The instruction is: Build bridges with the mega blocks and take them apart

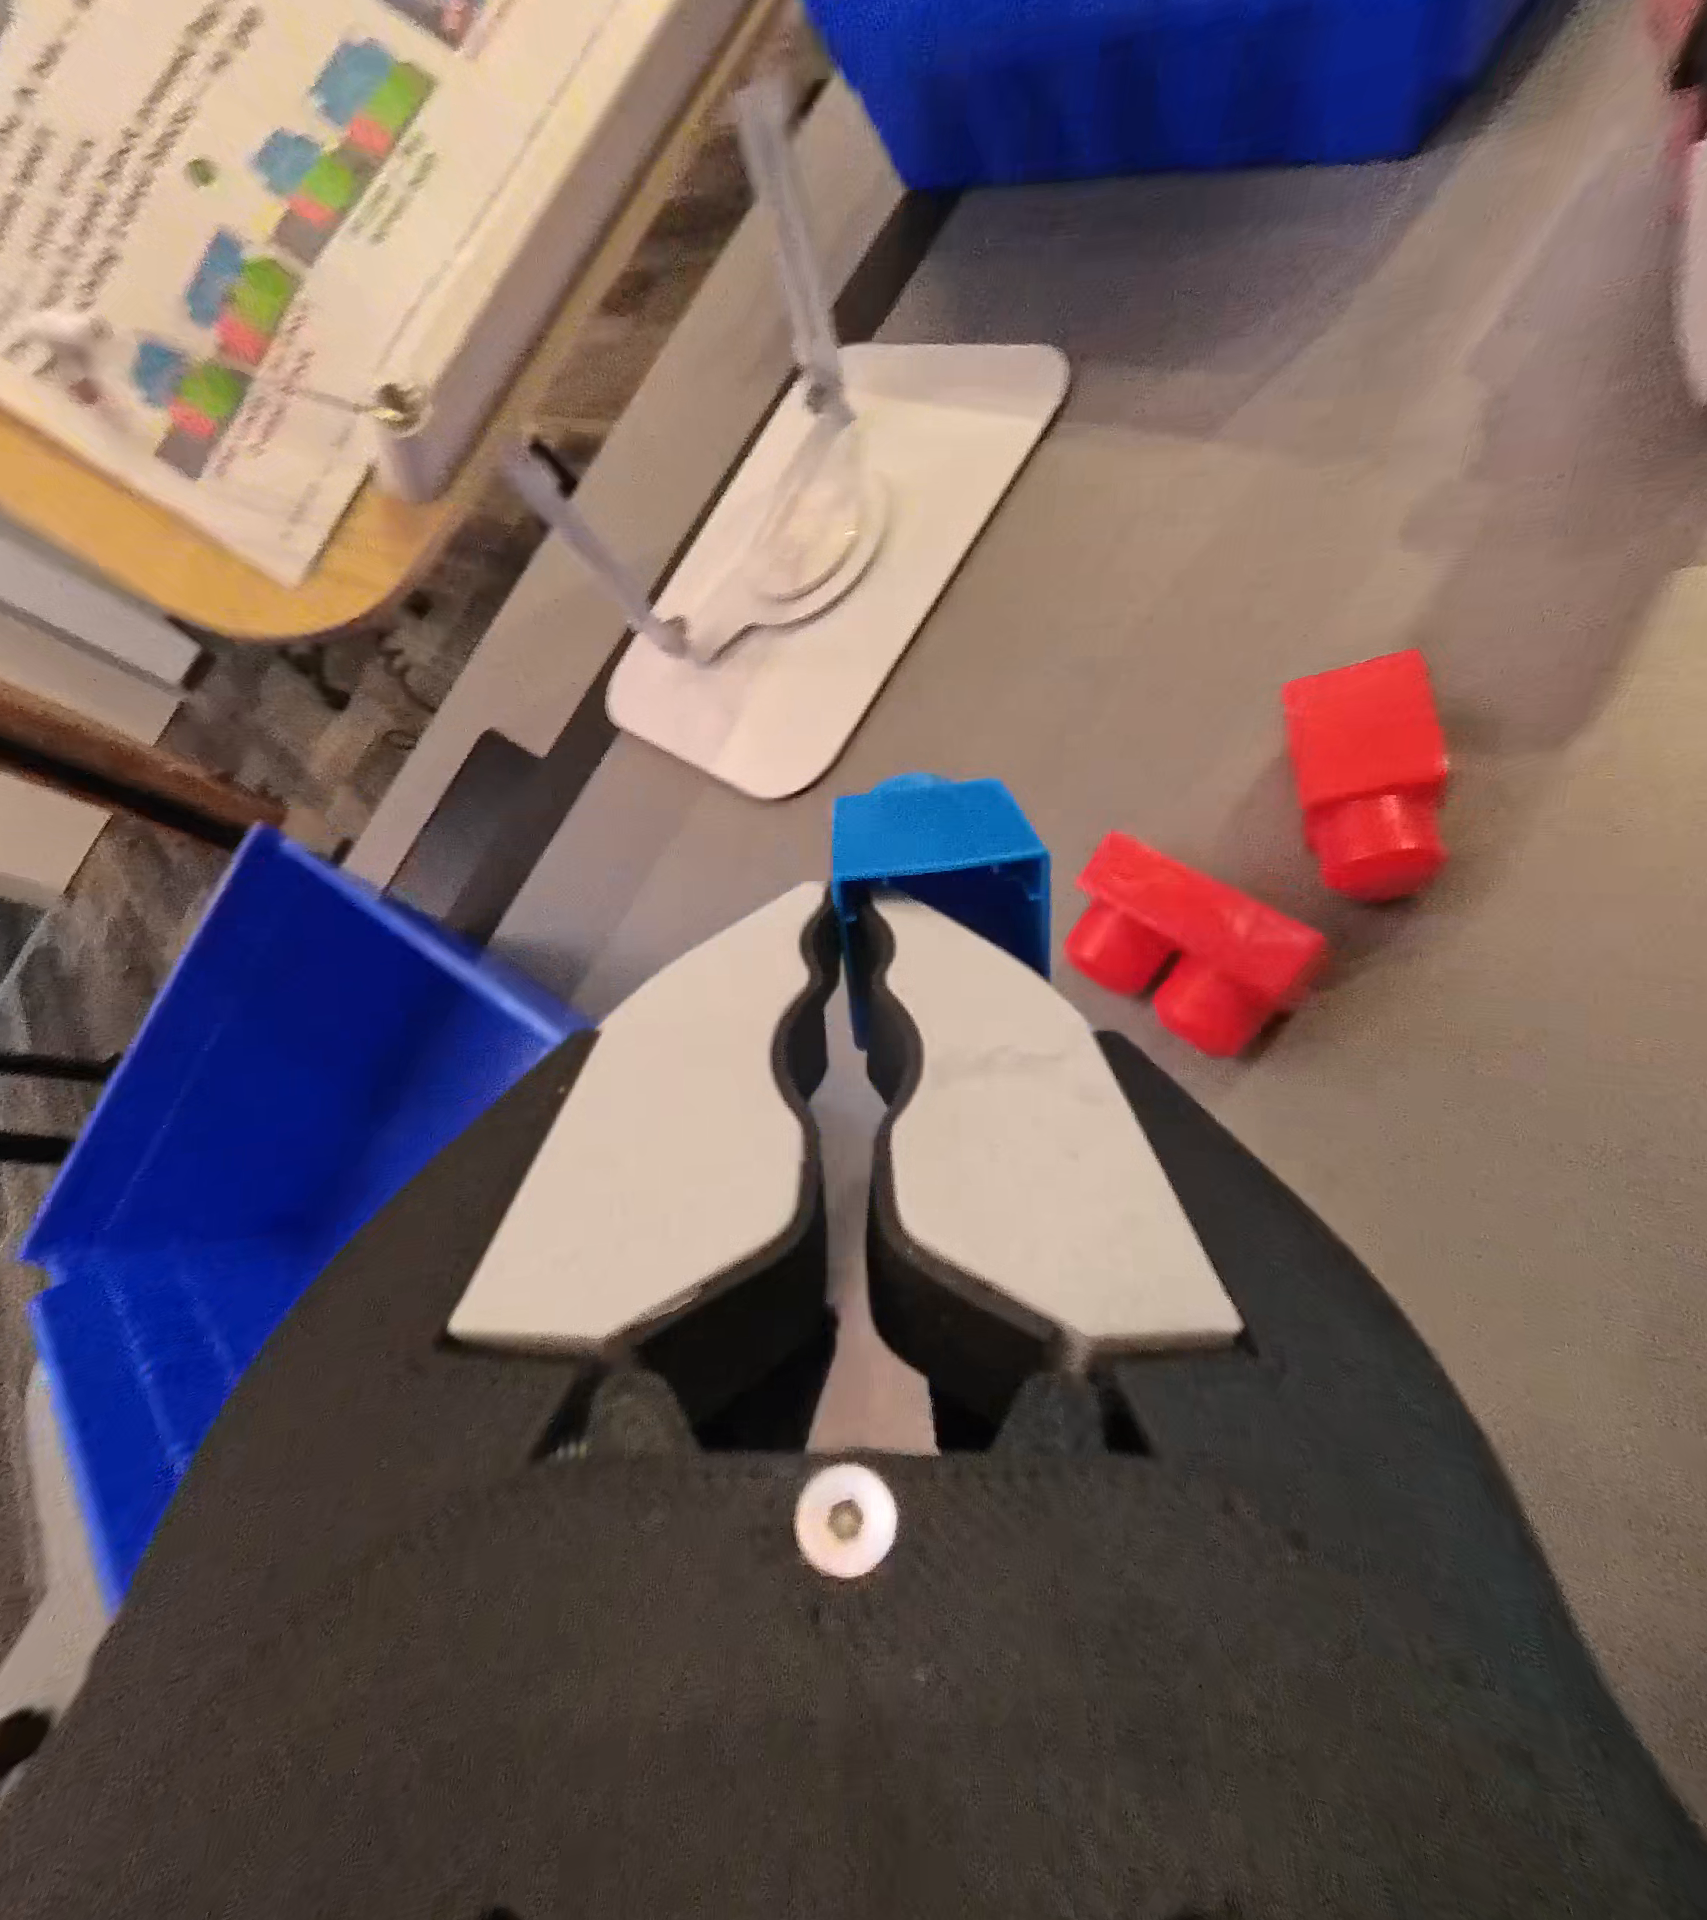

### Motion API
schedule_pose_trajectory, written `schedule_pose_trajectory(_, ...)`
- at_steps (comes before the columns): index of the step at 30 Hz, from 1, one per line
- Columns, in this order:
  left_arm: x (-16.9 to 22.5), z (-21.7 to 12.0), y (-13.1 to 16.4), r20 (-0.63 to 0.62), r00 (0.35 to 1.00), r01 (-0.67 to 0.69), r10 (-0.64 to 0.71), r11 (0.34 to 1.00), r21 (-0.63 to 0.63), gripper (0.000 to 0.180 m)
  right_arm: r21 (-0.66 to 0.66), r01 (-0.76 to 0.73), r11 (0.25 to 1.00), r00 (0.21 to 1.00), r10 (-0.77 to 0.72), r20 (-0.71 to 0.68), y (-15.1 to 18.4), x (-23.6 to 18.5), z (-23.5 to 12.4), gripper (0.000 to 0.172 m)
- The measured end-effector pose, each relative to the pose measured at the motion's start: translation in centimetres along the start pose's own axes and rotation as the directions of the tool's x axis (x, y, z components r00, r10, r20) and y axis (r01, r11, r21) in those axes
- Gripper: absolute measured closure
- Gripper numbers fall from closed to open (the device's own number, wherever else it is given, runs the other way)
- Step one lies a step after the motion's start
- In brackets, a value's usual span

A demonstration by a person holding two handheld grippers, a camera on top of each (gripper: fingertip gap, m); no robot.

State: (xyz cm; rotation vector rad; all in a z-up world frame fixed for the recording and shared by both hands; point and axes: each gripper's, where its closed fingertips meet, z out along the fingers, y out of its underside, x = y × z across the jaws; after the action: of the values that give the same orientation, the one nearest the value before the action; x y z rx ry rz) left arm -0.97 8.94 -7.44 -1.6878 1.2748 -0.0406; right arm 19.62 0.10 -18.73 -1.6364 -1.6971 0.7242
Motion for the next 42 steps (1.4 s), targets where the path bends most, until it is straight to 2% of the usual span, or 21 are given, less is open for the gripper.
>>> schedule_pose_trajectory(4,4.0,2.5,-1.2,-0.041,0.991,-0.132,0.13,0.99,-0.056,0.179,-0.004,0.004,1.0,1.0,-0.004,0.0,0.0,0.0,0.0,0.171)
schedule_pose_trajectory(6,5.8,3.9,-2.1,-0.13,0.986,-0.116,0.108,0.992,-0.051,0.179,-0.005,0.007,1.0,1.0,-0.007,0.0,0.1,-0.1,0.0,0.171)
schedule_pose_trajectory(8,6.5,5.4,-2.6,-0.143,0.98,-0.152,0.141,0.986,-0.066,0.179,-0.007,0.009,1.0,1.0,-0.009,0.0,0.1,-0.1,0.1,0.171)
schedule_pose_trajectory(11,7.5,7.7,-2.4,-0.183,0.973,-0.163,0.14,0.98,-0.115,0.179,-0.011,0.012,1.0,1.0,-0.012,0.001,0.1,-0.1,0.1,0.171)
schedule_pose_trajectory(16,7.9,9.8,0.0,-0.196,0.972,-0.18,0.132,0.951,-0.252,0.178,-0.011,0.019,1.0,1.0,-0.019,0.002,0.1,-0.2,0.1,0.171)
schedule_pose_trajectory(18,8.1,10.4,0.9,-0.196,0.975,-0.164,0.107,0.937,-0.309,0.173,-0.012,0.02,1.0,1.0,-0.02,0.004,0.2,-0.2,0.1,0.171)
schedule_pose_trajectory(19,8.1,10.6,1.0,-0.185,0.976,-0.171,0.118,0.936,-0.307,0.165,-0.013,0.02,1.0,1.0,-0.02,0.004,0.2,-0.3,0.1,0.171)
schedule_pose_trajectory(22,8.4,10.6,0.6,-0.205,0.977,-0.11,0.053,0.954,-0.277,0.148,-0.012,0.02,1.0,1.0,-0.02,0.004,0.2,-0.3,0.1,0.171)
schedule_pose_trajectory(25,7.6,9.9,0.9,-0.185,0.981,-0.117,0.063,0.948,-0.296,0.14,-0.011,0.019,1.0,1.0,-0.019,0.004,0.1,-0.2,0.1,0.171)
schedule_pose_trajectory(28,7.6,8.5,0.6,-0.214,0.976,-0.027,-0.029,0.967,-0.252,0.139,-0.007,0.015,1.0,1.0,-0.015,0.005,0.1,-0.2,0.0,0.171)
schedule_pose_trajectory(33,7.5,6.3,2.1,-0.192,0.977,0.04,-0.091,0.966,-0.254,0.139,-0.001,0.009,1.0,1.0,-0.009,0.004,0.0,-0.1,0.0,0.171)
schedule_pose_trajectory(38,7.7,5.6,3.2,-0.2,0.978,0.0,-0.056,0.963,-0.27,0.139,0.002,0.006,1.0,1.0,-0.006,0.003,0.0,-0.1,0.0,0.171)
schedule_pose_trajectory(42,7.9,4.9,3.2,-0.213,0.973,0.033,-0.087,0.968,-0.247,0.138,0.003,0.002,1.0,1.0,-0.002,-0.001,0.0,0.0,0.0,0.171)
